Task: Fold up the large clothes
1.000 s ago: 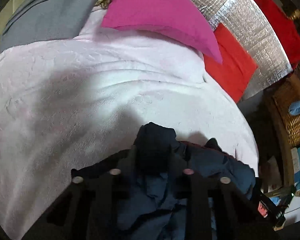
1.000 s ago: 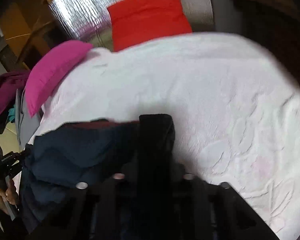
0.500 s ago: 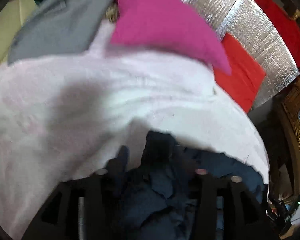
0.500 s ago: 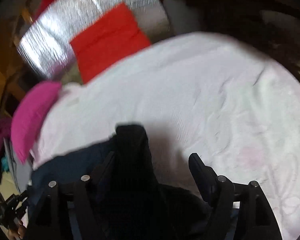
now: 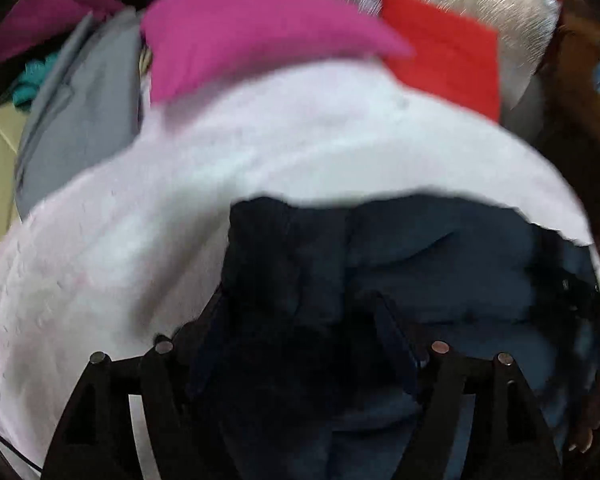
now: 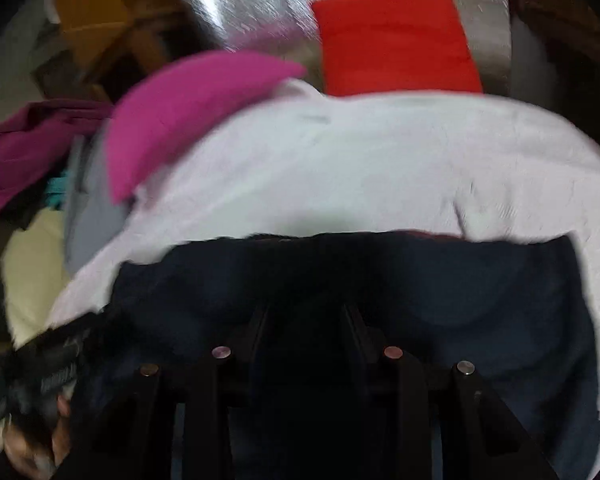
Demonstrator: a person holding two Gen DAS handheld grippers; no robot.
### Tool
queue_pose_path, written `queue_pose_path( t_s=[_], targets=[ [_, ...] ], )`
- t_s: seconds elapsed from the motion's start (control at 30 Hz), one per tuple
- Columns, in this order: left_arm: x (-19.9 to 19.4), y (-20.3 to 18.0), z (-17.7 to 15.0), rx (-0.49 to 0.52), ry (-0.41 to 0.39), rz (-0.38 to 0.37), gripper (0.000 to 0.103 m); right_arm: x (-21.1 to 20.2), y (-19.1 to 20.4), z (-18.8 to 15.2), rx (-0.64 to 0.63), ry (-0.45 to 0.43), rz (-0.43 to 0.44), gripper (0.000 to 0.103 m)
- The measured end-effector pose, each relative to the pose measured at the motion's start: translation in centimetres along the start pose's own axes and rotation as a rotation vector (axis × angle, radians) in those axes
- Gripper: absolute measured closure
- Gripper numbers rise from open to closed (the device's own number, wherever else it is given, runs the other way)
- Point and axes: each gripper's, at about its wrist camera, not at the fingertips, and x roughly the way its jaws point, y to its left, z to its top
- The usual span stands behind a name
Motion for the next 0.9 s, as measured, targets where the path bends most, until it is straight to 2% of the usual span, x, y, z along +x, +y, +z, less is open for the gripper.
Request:
queue_pose_path(
  t_s=[0.07,0.2,0.27,0.33,0.4,0.47,0.57,0.67,0.7,0.8,0.83,0.9],
  targets=[
    [1.0,0.2,-0.1,-0.009,0.024,-0.006,0.028,2.1,-1.1,0.4,0.064,0.049,0.032,0.069],
    [0.5,0.2,0.0,-0.008,0.022,-0.003,0.028,0.6,-1.7,0.8,0.094,0.071,0.062,0.071],
    [-0.1,0.2,0.0,-0.008,0.012,-0.014,0.028,-1.9,-2.7,0.4,0.143,0.015,0.109,0.069],
    [-1.0,0.6,-0.2,-0.02,-0.012,-0.044,0.028,-4.4,-3.8,-0.1,0.183,-0.046,0.119,0.069],
    [-2.4,0.8,-0.4,-0.029,-0.041,-0.07,0.028,-7.2,-5.3,-1.2,0.195,-0.105,0.07,0.069],
    [-3.2,0.9,-1.0,-0.026,-0.059,-0.069,0.028,-9.2,-6.6,-2.2,0.174,-0.138,-0.037,0.069],
    [-3.8,1.1,-2.1,-0.011,-0.074,-0.024,0.028,-9.7,-8.8,-3.9,0.167,-0.118,-0.149,0.069],
    [-2.9,0.5,-3.2,0.047,-0.053,0.035,0.028,-6.9,-11.8,-5.5,0.216,-0.011,-0.171,0.068],
    [-2.5,0.2,-3.4,0.071,-0.048,0.056,0.028,-6.4,-12.2,-5.8,0.23,-0.005,-0.165,0.068],
    [-2.5,-0.4,-3.6,0.122,-0.074,0.103,0.028,-7.0,-10.8,-5.1,0.202,-0.024,-0.206,0.066],
    [-2.8,-0.7,-3.5,0.141,-0.096,0.109,0.028,-7.6,-9.8,-4.6,0.18,-0.058,-0.209,0.066],
    [-3.4,-0.9,-3.5,0.156,-0.13,0.111,0.028,-8.6,-7.8,-3.8,0.148,-0.104,-0.178,0.066]
  ],
)
